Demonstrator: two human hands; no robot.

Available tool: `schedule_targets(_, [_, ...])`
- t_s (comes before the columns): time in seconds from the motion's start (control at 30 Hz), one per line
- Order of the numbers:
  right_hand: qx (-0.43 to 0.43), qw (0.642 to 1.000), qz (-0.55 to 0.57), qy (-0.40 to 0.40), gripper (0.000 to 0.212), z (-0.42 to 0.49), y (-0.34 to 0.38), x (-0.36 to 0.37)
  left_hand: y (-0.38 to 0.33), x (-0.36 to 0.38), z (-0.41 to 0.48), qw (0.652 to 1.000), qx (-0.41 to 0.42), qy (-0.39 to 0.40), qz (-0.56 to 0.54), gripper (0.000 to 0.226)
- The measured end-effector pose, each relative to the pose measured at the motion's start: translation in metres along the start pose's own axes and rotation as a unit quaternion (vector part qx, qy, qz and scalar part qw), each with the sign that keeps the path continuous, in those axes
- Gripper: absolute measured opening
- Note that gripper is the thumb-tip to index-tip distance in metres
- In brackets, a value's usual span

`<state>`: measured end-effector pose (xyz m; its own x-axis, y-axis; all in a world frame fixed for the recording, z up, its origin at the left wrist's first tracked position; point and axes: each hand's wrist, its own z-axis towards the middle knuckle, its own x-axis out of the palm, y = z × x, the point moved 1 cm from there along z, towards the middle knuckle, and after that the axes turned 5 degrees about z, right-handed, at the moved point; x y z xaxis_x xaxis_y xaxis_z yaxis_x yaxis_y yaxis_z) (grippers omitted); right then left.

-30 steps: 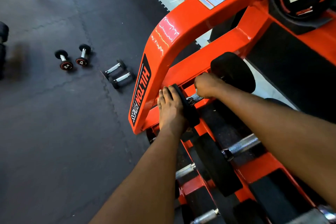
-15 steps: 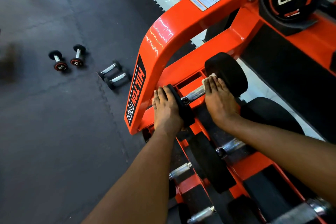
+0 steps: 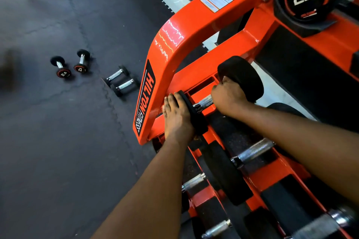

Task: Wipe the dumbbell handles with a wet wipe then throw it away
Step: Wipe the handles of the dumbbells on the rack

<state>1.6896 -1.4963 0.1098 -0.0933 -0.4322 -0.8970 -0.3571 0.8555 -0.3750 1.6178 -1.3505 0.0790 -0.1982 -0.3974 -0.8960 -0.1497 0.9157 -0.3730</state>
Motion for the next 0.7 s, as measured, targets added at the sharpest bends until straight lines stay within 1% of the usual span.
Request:
schedule_targets(0.07, [-0.009,0.999,0.041,0.027,0.025,0.01,-0.003,-0.018,0.0,-0.002,-0.002,1.0,0.005,0.007,-0.004,0.147])
schedule_targets(0.17, [0.021,0.998,0.058,0.02,0.03,0.003,-0.003,-0.012,-0.002,-0.003,-0.002,1.0,0.006,0.011,-0.002,0.142])
schedule_targets(0.27, [0.079,0.994,0.072,-0.027,0.055,-0.014,0.01,0.017,-0.002,-0.003,-0.001,1.0,-0.003,0.003,-0.012,0.136])
schedule_targets(0.37, [0.106,0.988,0.113,-0.022,0.074,-0.02,0.026,0.033,0.003,-0.002,0.001,1.0,-0.002,-0.002,-0.01,0.136])
schedule_targets(0.4, [0.114,0.984,0.131,-0.033,0.082,-0.019,0.028,0.038,0.003,-0.001,0.001,1.0,0.0,0.0,-0.01,0.138])
schedule_targets(0.47, [0.126,0.969,0.202,-0.06,0.099,-0.017,0.028,0.044,0.002,-0.002,0.001,1.0,0.005,0.008,-0.009,0.142])
schedule_targets(0.5, [0.132,0.955,0.255,-0.073,0.103,-0.017,0.03,0.047,0.001,-0.003,0.002,1.0,0.008,0.011,-0.005,0.144])
schedule_targets(0.57, [0.154,0.908,0.38,-0.089,0.104,-0.02,0.037,0.051,0.003,-0.006,0.002,0.999,0.015,0.026,0.014,0.146])
schedule_targets(0.63, [0.19,0.833,0.509,-0.108,0.099,-0.023,0.047,0.05,0.005,-0.011,0.003,0.997,0.022,0.062,0.044,0.149])
schedule_targets(0.67, [0.214,0.788,0.565,-0.116,0.097,-0.024,0.051,0.047,0.004,-0.016,0.006,0.994,0.025,0.089,0.061,0.15])
schedule_targets(0.7, [0.246,0.733,0.623,-0.116,0.094,-0.026,0.057,0.041,0.006,-0.016,0.01,0.99,0.03,0.113,0.076,0.151])
